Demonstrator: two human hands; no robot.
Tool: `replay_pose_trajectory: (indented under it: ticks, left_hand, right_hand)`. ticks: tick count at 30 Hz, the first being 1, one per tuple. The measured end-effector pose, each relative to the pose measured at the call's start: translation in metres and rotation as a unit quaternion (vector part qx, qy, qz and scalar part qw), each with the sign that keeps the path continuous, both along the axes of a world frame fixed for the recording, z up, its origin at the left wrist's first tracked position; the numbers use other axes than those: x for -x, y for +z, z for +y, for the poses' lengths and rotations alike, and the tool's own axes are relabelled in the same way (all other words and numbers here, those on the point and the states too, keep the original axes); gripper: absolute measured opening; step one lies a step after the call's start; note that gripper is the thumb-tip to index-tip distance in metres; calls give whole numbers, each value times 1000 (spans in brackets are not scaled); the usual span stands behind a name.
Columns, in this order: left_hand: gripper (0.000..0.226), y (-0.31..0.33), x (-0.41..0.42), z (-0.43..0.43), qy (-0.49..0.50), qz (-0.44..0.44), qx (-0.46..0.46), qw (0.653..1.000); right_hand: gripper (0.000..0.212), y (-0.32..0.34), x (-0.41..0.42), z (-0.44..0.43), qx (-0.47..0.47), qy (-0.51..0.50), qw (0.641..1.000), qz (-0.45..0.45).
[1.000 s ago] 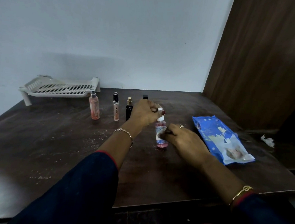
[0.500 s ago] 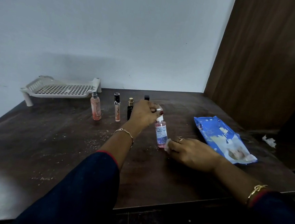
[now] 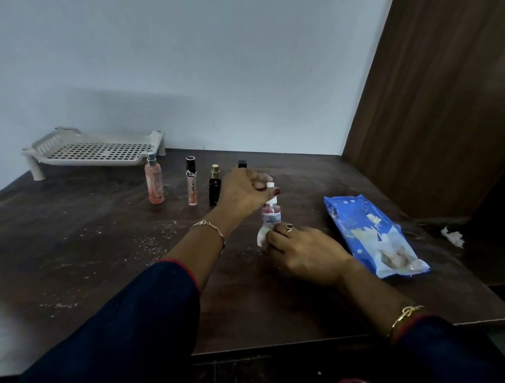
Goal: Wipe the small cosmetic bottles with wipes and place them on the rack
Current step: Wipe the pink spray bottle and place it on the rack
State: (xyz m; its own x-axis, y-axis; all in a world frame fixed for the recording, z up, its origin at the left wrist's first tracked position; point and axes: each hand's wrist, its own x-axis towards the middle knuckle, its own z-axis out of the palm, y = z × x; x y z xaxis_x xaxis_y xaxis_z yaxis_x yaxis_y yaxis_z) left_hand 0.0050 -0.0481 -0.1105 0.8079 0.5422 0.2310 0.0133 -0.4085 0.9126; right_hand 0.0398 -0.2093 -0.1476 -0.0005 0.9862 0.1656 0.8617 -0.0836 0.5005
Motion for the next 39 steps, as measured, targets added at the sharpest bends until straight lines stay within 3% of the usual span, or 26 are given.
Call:
replay_pose_trajectory:
  ticks: [8, 13, 17, 20, 24, 26, 28, 30, 32, 34, 37, 39]
  left_hand:
    - [25, 1, -6, 1, -8, 21, -14, 1000]
    - [25, 1, -4, 2, 5, 24, -13, 1000]
    - [24, 0, -6, 1, 9, 17, -29, 999]
    - [24, -1, -7, 1, 4, 18, -35, 999]
    - [22, 0, -6, 1, -6, 22, -24, 999]
    - [22, 0, -6, 4, -7, 24, -19, 1000]
    - [22, 2, -4, 3, -19, 26, 5, 999]
    - [21, 4, -4, 1, -28, 29, 18, 999]
    - [21, 6, -3, -3, -44, 28, 33, 998]
    - [21, 6, -2, -4, -50, 28, 36, 998]
    - [23, 5, -1, -2, -51, 16, 33, 998]
    - [23, 3, -1, 3, -44, 21, -4, 999]
  right_hand:
    - [30, -1, -13, -19, 33, 50, 998, 9]
    - [18, 2, -17, -23, 56, -16, 997, 43]
    - [34, 18, -14, -25, -95, -102, 985, 97]
    - [35, 21, -9, -10, -155, -69, 985, 20]
    - [50, 13, 2, 6, -64, -92, 993, 35]
    - [43, 13, 11, 2, -24, -100, 989, 108]
    - [39, 5, 12, -3, 8, -107, 989, 100]
    - [59, 0, 8, -8, 57, -121, 985, 110]
    - [53, 1, 11, -8, 88, -96, 984, 125]
    - [36, 4, 11, -11, 59, -111, 980, 153]
    - [21, 10, 4, -12, -128, -111, 956, 238]
    - [14, 20, 3, -6, -202, -117, 953, 194]
